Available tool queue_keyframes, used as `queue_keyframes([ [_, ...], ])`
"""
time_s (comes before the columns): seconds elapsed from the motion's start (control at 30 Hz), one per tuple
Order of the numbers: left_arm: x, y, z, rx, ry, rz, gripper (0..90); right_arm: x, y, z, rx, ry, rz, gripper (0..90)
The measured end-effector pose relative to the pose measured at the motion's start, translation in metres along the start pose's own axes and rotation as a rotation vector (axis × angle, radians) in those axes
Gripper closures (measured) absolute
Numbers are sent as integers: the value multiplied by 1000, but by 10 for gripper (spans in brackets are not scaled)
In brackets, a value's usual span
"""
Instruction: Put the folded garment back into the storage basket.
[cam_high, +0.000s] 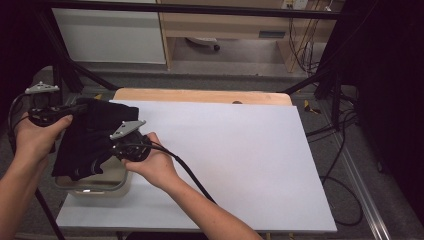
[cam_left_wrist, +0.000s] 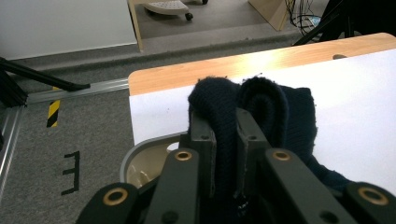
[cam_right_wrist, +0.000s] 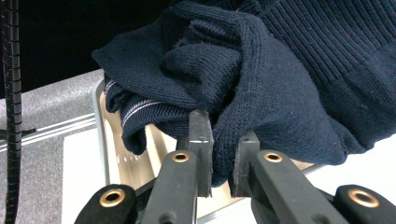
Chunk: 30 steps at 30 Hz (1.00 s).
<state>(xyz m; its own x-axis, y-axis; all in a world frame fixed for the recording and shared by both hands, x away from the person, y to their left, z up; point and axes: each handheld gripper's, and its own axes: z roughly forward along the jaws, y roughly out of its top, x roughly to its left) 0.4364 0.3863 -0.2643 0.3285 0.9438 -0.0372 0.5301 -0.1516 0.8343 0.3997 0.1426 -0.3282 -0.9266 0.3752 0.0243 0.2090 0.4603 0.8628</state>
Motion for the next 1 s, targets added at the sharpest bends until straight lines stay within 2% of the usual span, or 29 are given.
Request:
queue_keyframes([
  [1.0,10,-12,3,23,5,-4,806,5,-6,15,18,16,0,824],
])
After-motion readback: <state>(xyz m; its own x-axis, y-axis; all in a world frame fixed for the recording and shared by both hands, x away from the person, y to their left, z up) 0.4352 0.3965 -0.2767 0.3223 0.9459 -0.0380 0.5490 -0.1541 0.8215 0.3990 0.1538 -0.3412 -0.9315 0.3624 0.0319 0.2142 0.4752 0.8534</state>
